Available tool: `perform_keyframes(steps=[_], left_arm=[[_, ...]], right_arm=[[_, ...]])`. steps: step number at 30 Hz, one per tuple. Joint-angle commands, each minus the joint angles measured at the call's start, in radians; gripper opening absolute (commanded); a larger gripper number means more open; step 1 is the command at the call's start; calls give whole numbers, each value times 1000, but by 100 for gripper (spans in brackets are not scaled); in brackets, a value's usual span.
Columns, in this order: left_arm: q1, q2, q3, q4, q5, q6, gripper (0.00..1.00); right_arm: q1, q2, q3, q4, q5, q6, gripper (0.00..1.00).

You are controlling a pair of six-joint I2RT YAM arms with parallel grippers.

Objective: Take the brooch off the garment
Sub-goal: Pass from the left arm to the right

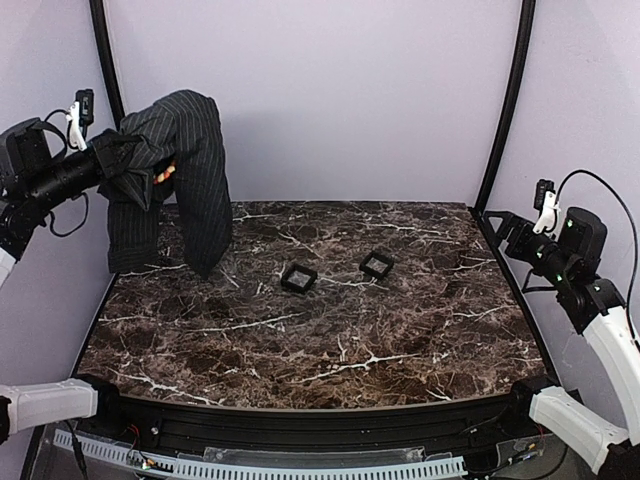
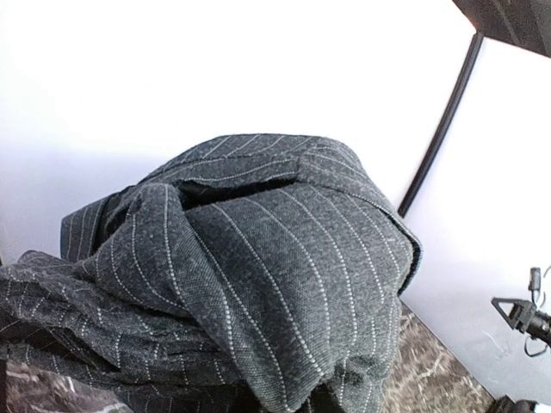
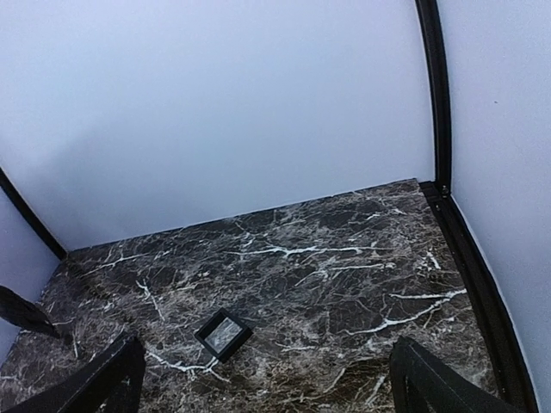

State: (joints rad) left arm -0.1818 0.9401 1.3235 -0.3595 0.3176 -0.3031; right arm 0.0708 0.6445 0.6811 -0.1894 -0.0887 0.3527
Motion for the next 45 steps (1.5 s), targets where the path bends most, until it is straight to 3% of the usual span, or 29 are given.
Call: perform_keyframes(steps=[1, 8, 15, 20, 27, 31, 38, 45], left_arm=[[-1, -53, -58, -101, 161, -31, 1], [-1, -54, -131, -249, 355, -28, 1], [-1, -22, -265, -379, 418, -39, 1], [-1, 10, -422, -309, 415, -121, 3], [-1, 70, -555, -191, 314, -206, 5], [-1, 96, -584, -161, 254, -211, 5], [-2, 113, -618, -132, 240, -211, 5], [-1, 90, -631, -124, 230, -215, 5]], right_arm=[[-3, -1, 25, 0, -160, -43, 99], [41, 26, 54, -9, -400, -44, 99], [227, 67, 63, -28, -338, -36, 97], [502, 170, 31, 90, -209, 30, 94], [899, 474, 1, 441, -38, 149, 93], [1043, 715, 107, 500, 21, 181, 90], [1167, 1066, 300, 510, 45, 201, 86], [1192, 1224, 421, 368, 229, 232, 81]])
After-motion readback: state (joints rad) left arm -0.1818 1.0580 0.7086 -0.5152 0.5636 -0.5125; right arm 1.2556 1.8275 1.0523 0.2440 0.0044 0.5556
